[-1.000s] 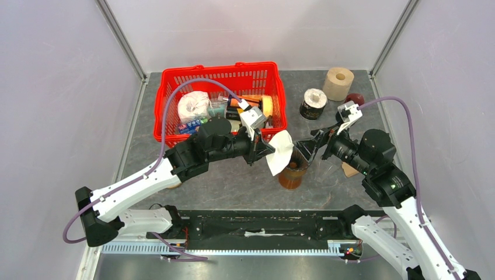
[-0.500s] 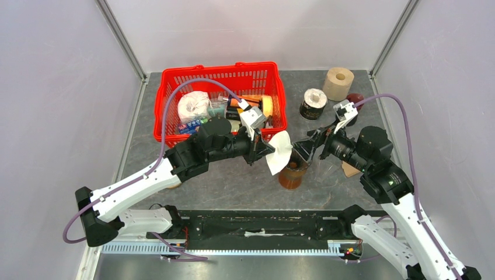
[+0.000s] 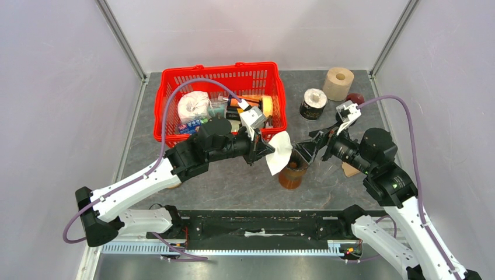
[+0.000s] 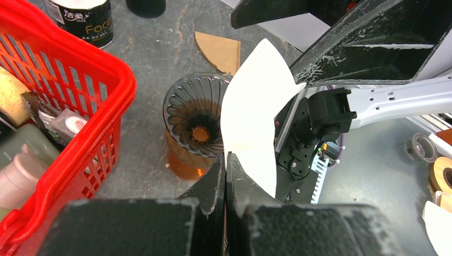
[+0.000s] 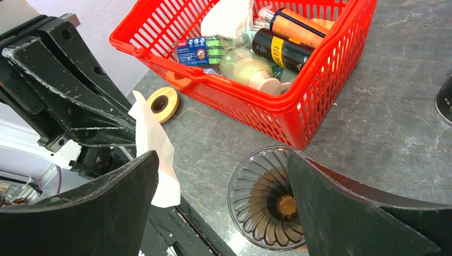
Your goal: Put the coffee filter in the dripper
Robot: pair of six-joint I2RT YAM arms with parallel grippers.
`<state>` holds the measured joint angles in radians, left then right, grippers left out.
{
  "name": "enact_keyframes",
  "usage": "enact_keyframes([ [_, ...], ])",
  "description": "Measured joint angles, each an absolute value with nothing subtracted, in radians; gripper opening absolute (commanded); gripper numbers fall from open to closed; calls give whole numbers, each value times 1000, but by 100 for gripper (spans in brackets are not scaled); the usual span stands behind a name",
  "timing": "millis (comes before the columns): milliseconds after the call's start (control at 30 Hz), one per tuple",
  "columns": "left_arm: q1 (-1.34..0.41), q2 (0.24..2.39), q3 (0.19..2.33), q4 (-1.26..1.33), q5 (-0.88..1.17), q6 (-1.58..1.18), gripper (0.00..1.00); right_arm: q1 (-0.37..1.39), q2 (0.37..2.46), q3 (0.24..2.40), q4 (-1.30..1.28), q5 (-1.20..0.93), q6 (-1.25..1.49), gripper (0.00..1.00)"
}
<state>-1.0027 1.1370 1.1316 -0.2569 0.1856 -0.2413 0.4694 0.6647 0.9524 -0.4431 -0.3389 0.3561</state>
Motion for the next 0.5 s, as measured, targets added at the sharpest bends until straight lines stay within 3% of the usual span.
enact_keyframes([
  [500,-1003,1154,1132,-262,184,-241,2,469,681,966,-487,-345,360,97],
])
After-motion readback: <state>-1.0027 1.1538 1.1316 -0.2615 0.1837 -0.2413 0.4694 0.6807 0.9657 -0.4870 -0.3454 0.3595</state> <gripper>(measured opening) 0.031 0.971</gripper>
